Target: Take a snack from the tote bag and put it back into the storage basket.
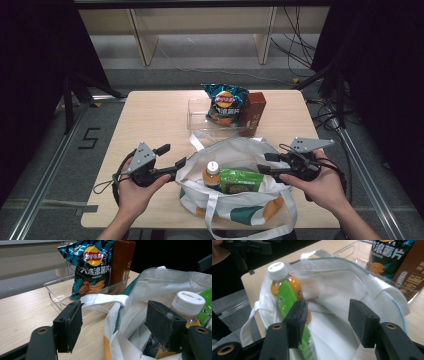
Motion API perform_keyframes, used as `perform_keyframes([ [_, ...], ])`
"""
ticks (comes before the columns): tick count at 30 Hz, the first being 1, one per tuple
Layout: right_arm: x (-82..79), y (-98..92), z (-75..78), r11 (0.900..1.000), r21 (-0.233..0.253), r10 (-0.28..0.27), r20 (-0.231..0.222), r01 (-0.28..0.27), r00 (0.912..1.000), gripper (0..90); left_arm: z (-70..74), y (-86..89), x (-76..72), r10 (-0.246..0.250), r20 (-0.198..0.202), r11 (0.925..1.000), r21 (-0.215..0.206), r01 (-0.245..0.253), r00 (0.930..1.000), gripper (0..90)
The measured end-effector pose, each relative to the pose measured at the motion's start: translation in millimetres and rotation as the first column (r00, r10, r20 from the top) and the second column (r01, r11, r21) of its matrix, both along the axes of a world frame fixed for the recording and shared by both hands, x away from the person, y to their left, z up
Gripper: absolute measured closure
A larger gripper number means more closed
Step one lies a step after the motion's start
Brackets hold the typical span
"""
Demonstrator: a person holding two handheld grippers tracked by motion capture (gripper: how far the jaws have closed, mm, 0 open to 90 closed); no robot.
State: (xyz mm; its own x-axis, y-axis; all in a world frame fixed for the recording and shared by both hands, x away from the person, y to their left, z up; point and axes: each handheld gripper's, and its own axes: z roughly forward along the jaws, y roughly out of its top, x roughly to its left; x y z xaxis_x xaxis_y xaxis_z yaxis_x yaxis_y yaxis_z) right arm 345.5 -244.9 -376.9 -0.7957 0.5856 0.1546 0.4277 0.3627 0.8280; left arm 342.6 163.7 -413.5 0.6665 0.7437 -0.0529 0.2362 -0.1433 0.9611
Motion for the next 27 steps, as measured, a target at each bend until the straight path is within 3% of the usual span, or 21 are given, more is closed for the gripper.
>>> perform_keyframes([
  [1, 0.1, -0.6, -1.2, 1.0, -0.002, -0.001, 0.033, 0.001, 0.9995, 48.4, 0.6, -0.3, -1.0, 0.005, -0.004, 0.9999, 0.01, -0.005, 1.0, 29.0],
  [2, -2.4, -0.3, -1.2, 1.0, 0.0, -0.001, 0.004, 0.001, 1.0, 48.4, 0.6, -0.6, -1.1, 0.003, -0.004, 1.0, 0.009, -0.003, 1.0, 29.0],
  [3, -1.1, -0.7, -2.4, 1.0, -0.001, 0.024, 0.026, -0.024, 0.9994, 48.3, 0.1, -0.9, -0.5, -0.004, 0.0, 1.0, -0.002, 0.004, 1.0, 29.0],
  [4, -4.8, 0.9, -2.5, 1.0, 0.0, 0.007, -0.009, -0.007, 0.9999, 48.2, 0.2, -0.7, -0.9, 0.0, -0.001, 1.0, 0.0, 0.0, 1.0, 29.0],
  [6, -6.8, 4.0, -4.9, 1.0, 0.008, 0.023, 0.007, -0.023, 0.9997, 48.1, 0.5, 0.7, -1.4, 0.005, -0.003, 1.0, 0.005, -0.005, 1.0, 29.0],
  [7, -8.6, 6.1, -5.3, 0.999, 0.014, 0.034, -0.012, -0.034, 0.9994, 48.1, 0.5, 1.0, -1.6, 0.007, -0.003, 1.0, 0.003, -0.007, 1.0, 29.0],
  [10, -9.5, 11.3, -9.0, 0.998, -0.008, 0.061, -0.008, -0.061, 0.9981, 48.9, 0.6, 2.0, -1.0, 0.001, 0.005, 1.0, -0.003, -0.001, 1.0, 29.0],
  [13, -10.1, 15.4, -14.2, 0.995, -0.044, 0.088, -0.05, -0.09, 0.9949, 50.2, 1.0, 2.7, -1.2, 0.007, 0.0, 1.0, 0.007, -0.007, 1.0, 29.0],
  [14, -9.1, 16.8, -16.2, 0.995, -0.045, 0.084, -0.027, -0.085, 0.9961, 50.8, 0.7, 2.5, -0.9, 0.007, 0.0, 1.0, 0.006, -0.007, 1.0, 29.0],
  [15, -9.6, 16.6, -16.5, 0.994, -0.042, 0.1, -0.058, -0.103, 0.9933, 51.2, 0.4, 2.3, -0.7, 0.009, -0.002, 0.9999, 0.006, -0.009, 1.0, 29.0],
  [19, -11.0, 20.4, -22.9, 0.992, -0.064, 0.107, -0.064, -0.111, 0.9922, 51.4, 0.4, 0.7, -1.1, 0.005, -0.001, 1.0, 0.008, -0.005, 1.0, 29.0],
  [20, -8.8, 19.5, -25.1, 0.988, -0.085, 0.126, -0.045, -0.129, 0.991, 51.4, 0.4, 0.6, -1.2, 0.004, -0.002, 1.0, 0.009, -0.004, 1.0, 29.0],
  [21, -10.8, 20.2, -25.7, 0.988, -0.075, 0.126, -0.086, -0.133, 0.9883, 51.6, 0.3, 0.5, -1.3, 0.003, -0.002, 1.0, 0.01, -0.003, 1.0, 28.9],
  [23, -8.8, 21.3, -29.8, 0.987, -0.088, 0.128, -0.059, -0.132, 0.9901, 52.2, -0.5, 0.2, -0.9, -0.001, 0.0, 1.0, 0.005, 0.001, 1.0, 28.9],
  [24, -9.4, 21.9, -31.1, 0.987, -0.094, 0.125, -0.074, -0.131, 0.9894, 53.1, 0.0, 0.5, -1.4, 0.002, -0.003, 0.9999, 0.013, -0.002, 1.0, 28.9],
  [25, -8.7, 22.1, -32.8, 0.986, -0.1, 0.13, -0.055, -0.135, 0.9899, 54.3, 0.1, 0.4, -1.5, 0.002, -0.003, 0.9999, 0.01, -0.001, 1.0, 28.9],
  [27, -7.9, 22.3, -34.2, 0.985, -0.103, 0.135, -0.059, -0.141, 0.9891, 56.7, 0.3, 0.5, -1.4, 0.001, -0.002, 0.9999, 0.011, -0.001, 1.0, 28.9],
])
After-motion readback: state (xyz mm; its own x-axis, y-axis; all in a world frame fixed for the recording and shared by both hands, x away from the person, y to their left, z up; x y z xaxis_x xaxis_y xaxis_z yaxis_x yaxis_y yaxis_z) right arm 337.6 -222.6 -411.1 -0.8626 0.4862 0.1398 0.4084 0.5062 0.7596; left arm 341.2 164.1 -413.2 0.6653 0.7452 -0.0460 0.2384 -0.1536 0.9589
